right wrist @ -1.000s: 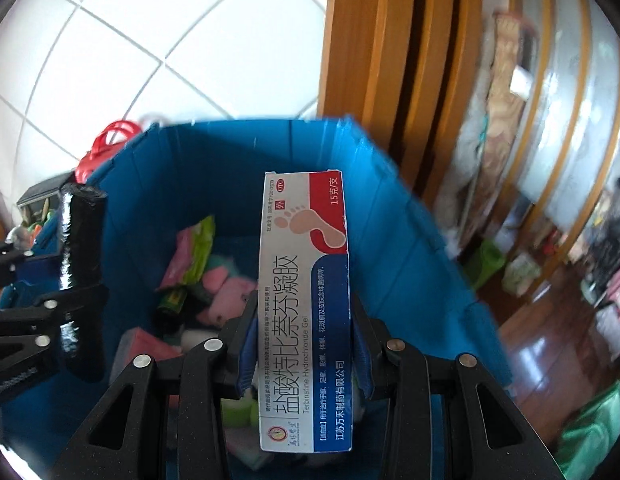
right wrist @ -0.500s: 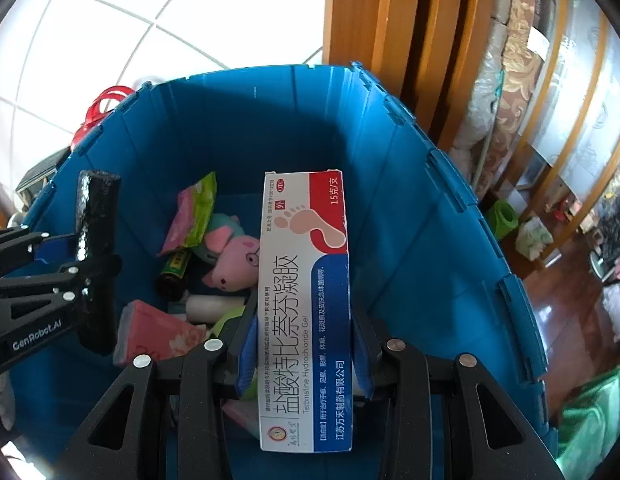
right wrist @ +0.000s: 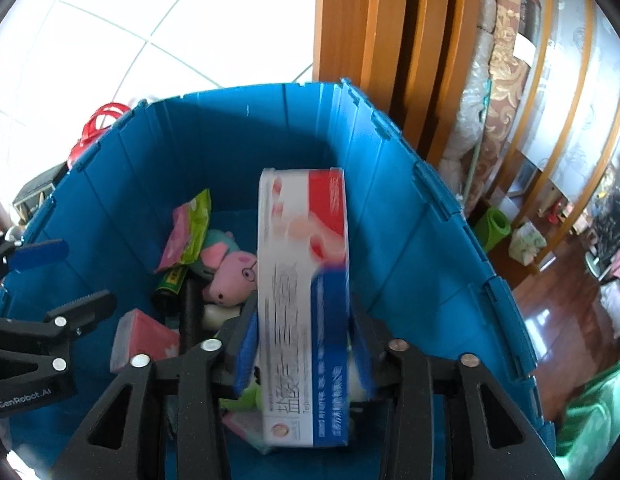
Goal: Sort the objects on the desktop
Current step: 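Open both tools to drop the roll and box into the bin, then move both tools back over the pile on the bed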
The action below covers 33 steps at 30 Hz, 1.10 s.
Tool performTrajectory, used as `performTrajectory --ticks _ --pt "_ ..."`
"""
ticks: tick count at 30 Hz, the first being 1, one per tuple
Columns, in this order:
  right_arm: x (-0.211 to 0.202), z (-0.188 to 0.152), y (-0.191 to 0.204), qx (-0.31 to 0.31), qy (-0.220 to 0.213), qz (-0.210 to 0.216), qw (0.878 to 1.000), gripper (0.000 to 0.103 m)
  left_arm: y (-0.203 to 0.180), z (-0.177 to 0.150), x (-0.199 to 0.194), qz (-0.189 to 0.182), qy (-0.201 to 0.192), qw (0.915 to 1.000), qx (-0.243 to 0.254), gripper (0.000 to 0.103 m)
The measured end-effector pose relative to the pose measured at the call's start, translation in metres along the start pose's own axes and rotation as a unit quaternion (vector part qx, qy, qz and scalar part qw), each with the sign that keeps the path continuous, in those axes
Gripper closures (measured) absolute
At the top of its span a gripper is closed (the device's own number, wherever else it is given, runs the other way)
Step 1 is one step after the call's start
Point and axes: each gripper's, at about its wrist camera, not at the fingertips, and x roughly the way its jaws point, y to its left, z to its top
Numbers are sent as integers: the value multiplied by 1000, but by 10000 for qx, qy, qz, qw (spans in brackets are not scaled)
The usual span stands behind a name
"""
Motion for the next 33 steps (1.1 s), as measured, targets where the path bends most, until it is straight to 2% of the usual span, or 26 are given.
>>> performTrajectory --ticks 2,3,12,15,17,19,22,25,27,28,29,31,33 --pt "-4 1 0 18 -107 -85 9999 24 3 -2 -1 9 15 10000 -55 33" --pt "-6 2 0 24 -158 -115 9998 21 5 -2 -1 6 14 10000 -79 33" --pt "-8 3 -1 91 -302 -156 9994 15 16 -11 -24 -77 -209 9996 -168 33" --pt "-12 1 -3 143 -427 -116 9989 12 22 -16 -43 -168 -435 9986 -249 33" --pt "-15 0 -4 187 -544 -93 9983 7 28 -24 -62 -104 -696 9971 -280 33" --pt "-19 -3 -6 237 -709 -58 9972 0 35 -35 -83 -28 -1053 9940 -300 33" --pt "-20 -11 1 122 -742 32 9972 0 54 -60 -119 194 -1649 9853 -404 33" --pt "-30 -17 2 89 -1093 315 9935 0 81 -94 -154 743 -2326 9678 -611 33" --pt "-38 -21 1 187 -1383 239 9899 0 98 -116 -166 1188 -2568 9557 -814 30" --pt "-41 -24 2 207 -1469 195 9887 0 109 -127 -169 1420 -2608 9504 -929 21" --pt "-48 -27 7 213 -1558 197 9874 0 121 -141 -170 1553 -2578 9482 -1014 19" --pt "-65 -35 18 170 -1771 393 9833 0 148 -167 -165 1416 -2333 9551 -1153 19" --pt "-86 -44 34 130 -2038 526 9775 0 173 -193 -160 1453 -2179 9541 -1455 19"
